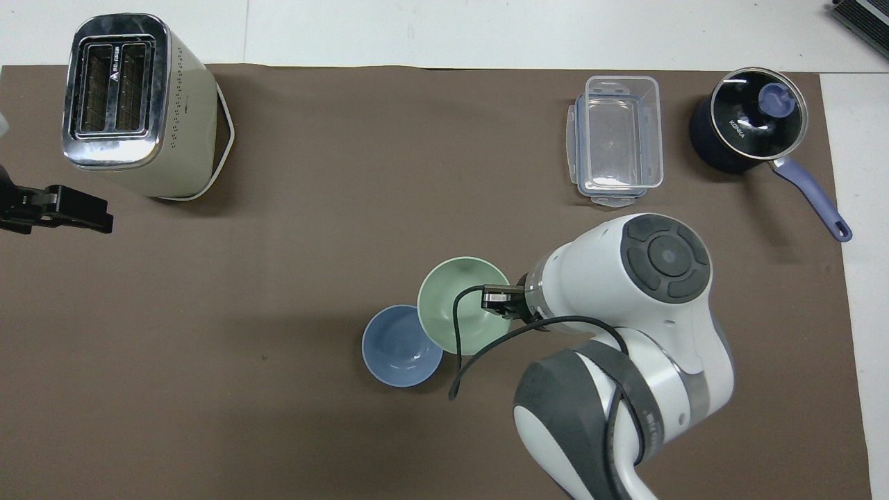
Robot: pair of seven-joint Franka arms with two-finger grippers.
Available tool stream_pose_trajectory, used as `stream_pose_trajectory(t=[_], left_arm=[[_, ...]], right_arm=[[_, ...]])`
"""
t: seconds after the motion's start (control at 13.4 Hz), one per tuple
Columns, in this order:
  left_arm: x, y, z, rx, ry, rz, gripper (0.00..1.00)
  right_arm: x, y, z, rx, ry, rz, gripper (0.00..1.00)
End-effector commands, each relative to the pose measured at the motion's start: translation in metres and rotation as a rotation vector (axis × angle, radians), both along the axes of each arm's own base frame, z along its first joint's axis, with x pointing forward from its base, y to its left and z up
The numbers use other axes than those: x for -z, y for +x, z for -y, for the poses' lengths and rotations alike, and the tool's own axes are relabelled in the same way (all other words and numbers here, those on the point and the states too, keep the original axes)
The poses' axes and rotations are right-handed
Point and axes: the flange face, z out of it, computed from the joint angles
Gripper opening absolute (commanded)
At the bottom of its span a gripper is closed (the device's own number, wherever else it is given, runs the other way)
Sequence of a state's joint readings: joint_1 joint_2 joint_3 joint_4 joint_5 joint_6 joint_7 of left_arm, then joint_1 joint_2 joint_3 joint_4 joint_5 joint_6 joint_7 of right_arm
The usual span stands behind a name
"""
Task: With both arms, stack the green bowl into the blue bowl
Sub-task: 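Carry the green bowl with the right gripper over the blue bowl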
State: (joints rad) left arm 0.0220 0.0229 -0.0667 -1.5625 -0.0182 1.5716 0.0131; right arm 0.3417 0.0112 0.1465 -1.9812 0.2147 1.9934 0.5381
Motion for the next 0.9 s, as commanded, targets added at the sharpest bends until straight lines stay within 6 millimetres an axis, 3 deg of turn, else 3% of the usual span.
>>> stream_pose_trajectory(t=[0.0, 0.22, 0.82], left_arm=[[-0.006, -0.002, -0.003, 0.004, 0.015, 0.010, 1.00], [-0.006, -0.002, -0.003, 0.001, 0.015, 0.010, 1.00], [-0.006, -0.002, -0.003, 0.001, 0.015, 0.010, 1.00]], right_arm=[[0.013, -0.005, -0.028, 0.010, 0.019, -0.009, 0.00], [0.032, -0.012, -0.031, 0.020, 0.011, -0.012, 0.00], [0.077, -0.038, -0.077, -0.036, 0.019, 0.012, 0.00]])
